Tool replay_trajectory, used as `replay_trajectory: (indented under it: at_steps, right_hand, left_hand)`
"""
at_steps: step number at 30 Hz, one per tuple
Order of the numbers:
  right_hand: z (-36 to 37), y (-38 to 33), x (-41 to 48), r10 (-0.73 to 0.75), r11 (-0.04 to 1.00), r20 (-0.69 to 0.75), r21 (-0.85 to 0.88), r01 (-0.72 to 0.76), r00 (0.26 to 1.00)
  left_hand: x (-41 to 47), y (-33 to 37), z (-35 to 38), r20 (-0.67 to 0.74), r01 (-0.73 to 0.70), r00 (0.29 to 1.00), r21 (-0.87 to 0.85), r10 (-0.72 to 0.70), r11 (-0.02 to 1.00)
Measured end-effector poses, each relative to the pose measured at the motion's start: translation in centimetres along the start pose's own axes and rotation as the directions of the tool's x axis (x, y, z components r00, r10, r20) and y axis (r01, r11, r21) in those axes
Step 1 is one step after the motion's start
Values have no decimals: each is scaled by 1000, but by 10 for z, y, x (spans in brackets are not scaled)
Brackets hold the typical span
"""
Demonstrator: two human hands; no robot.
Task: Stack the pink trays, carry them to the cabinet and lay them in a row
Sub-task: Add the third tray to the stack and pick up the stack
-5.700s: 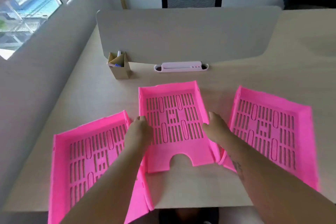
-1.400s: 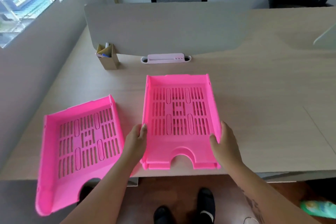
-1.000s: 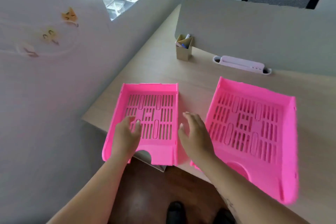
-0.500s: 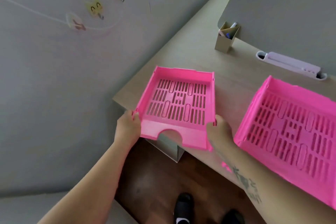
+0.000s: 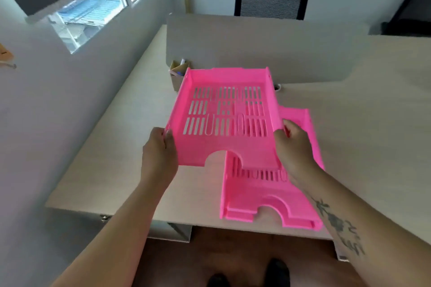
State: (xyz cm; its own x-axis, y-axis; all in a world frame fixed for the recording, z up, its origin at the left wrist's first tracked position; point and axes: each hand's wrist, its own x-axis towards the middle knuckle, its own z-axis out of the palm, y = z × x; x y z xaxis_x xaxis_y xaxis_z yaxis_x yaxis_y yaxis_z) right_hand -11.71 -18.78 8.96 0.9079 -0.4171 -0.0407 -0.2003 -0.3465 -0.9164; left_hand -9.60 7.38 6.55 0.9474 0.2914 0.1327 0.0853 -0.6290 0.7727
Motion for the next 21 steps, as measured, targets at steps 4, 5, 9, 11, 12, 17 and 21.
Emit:
replay_trajectory:
  at_steps: [4,5,9,11,12,17,21]
  right_hand:
    - [-58,33,-11,-21,999,-106,28,24,994]
    - [-68,42,-15,-4,999,-116,40,9,993]
    - [-93,73,-25,54,997,-138,63,-46,989]
    - [-97,86,-29,90,995,-119,58,-83,989]
    - [-97,92,-31,104,994,-101,51,-99,989]
    - [-97,105,-32,145,989,-33,12,-145,989]
    - [-101,104,-17,147,988,22,-51,-146,989]
  left_hand:
    - [-28,30,47,157,-22,987,-98,37,995]
    - [-36,34,56,189,-21,981,-120,43,993]
    - [-65,38,80,268,-23,961,-143,62,989]
    - [-77,32,86,295,-6,955,-129,44,992]
    - [-82,27,88,311,4,950,-119,33,993]
    - [-93,15,92,346,17,938,-90,15,996]
    - [-90,20,95,341,36,940,-105,2,994]
